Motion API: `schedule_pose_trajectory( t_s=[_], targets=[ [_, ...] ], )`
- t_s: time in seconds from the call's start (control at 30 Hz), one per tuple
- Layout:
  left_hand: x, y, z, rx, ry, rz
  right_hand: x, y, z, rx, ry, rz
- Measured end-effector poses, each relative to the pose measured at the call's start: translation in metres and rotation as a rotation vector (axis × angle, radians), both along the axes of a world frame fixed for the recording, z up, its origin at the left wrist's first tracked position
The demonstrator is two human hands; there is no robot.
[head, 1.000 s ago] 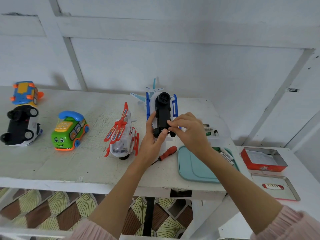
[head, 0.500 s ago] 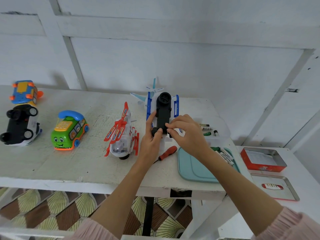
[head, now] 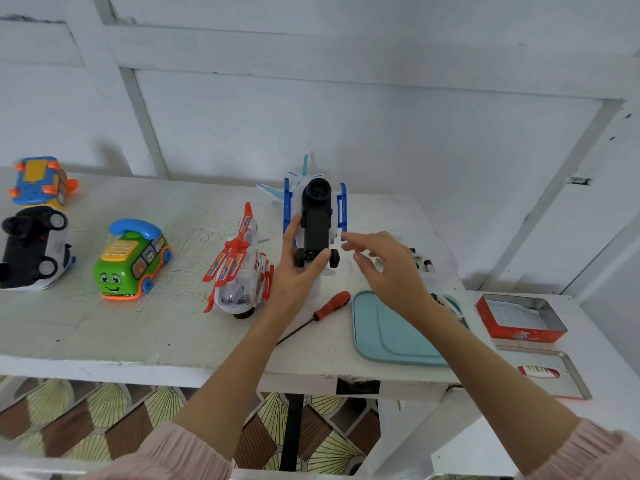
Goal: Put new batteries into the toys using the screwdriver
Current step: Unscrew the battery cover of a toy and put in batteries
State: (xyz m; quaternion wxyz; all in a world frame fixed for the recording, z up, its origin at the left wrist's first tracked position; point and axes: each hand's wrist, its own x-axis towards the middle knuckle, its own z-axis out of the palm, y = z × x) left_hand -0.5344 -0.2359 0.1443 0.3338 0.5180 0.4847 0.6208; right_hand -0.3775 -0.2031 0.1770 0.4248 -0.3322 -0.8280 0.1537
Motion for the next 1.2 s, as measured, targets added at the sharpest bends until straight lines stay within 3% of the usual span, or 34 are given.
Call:
schedule_pose_trajectory(
  t_s=[0.13, 0.3, 0.53, 0.7, 0.83, 1.0, 1.2],
  targets=[
    [-0.003, 0.008, 0.003, 0.012, 0.019, 0.028, 0.006, 0.006, -0.016, -0.042, -0.006, -0.065],
    [-0.006, 0.011, -0.001, 0.026, 0.002, 0.062, 0.002, 0.001, -0.035, -0.182, -0.294, 0.069],
    [-0.009, 0.013, -0.002, 0.036, -0.038, 0.074, -0.016, -0.004, -0.046, -0.092, -0.651, 0.043],
    [-0.010, 0.013, -0.003, 0.020, -0.037, 0.071, -0.018, -0.004, -0.049, 0.020, -0.599, 0.095],
    [-0.011, 0.013, -0.004, 0.000, -0.033, 0.058, -0.006, -0.004, -0.022, -0.151, -0.494, 0.125],
    [-0.013, 0.014, -0.004, -0.008, -0.029, 0.032, 0.005, -0.006, 0.022, -0.193, -0.214, 0.058],
    [-0.009, 0.016, -0.006, -0.015, 0.005, 0.033, 0.008, -0.010, 0.041, 0.055, -0.121, -0.090]
  ],
)
